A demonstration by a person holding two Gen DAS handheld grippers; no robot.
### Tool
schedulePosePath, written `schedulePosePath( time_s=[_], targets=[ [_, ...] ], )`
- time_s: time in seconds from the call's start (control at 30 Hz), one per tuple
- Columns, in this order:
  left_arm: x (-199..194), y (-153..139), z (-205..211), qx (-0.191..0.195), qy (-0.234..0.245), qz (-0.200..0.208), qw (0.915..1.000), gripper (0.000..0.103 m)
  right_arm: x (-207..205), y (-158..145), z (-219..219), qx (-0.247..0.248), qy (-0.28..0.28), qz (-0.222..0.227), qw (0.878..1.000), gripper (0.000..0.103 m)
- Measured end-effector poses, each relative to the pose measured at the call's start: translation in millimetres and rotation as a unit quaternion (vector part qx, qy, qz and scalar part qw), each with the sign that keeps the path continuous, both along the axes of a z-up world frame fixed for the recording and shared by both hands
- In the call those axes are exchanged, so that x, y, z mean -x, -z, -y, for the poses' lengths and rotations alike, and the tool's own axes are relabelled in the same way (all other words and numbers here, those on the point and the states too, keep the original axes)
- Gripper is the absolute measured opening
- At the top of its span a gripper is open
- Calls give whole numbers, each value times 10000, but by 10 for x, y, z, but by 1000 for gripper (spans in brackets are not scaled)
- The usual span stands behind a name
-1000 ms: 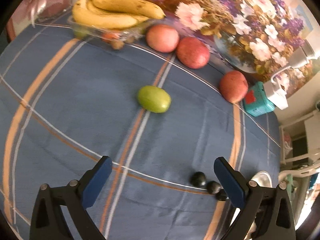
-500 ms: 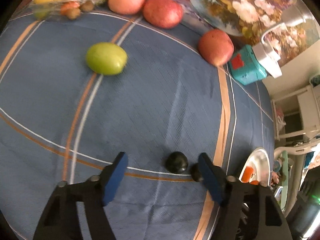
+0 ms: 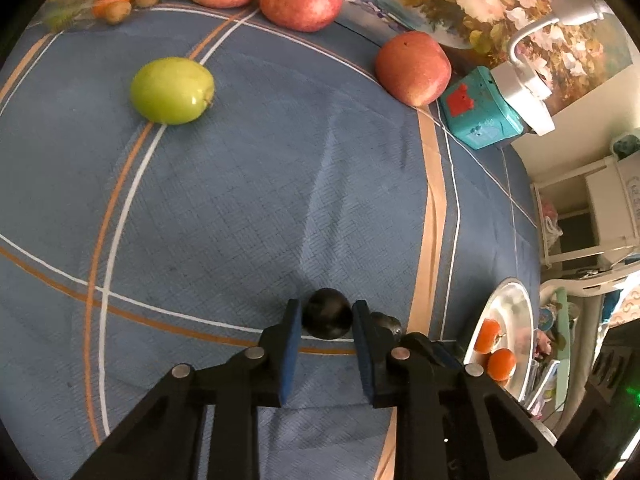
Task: Organize fruits
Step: 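Grasp a black plum with the left tool while the right tool grasps another black plum, then carry both black plums into the steel plate and open both tools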
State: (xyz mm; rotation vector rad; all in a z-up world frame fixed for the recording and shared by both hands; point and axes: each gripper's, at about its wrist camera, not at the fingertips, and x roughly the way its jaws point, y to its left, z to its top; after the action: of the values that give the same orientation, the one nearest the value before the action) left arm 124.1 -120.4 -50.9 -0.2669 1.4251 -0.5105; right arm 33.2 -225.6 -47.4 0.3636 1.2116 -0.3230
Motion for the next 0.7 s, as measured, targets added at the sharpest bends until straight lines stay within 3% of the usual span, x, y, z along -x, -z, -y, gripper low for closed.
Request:
schedulePosePath(
  time_s=[0.33,0.7],
  targets=[
    [-40,-367,-188,247,-334,352,9985,27,75,-436,15,-50,31,522,9986,23],
    [0,-584,-223,278,-297,600,9974,27,103,-554,-14,-73,26,657,9978,23]
  ],
)
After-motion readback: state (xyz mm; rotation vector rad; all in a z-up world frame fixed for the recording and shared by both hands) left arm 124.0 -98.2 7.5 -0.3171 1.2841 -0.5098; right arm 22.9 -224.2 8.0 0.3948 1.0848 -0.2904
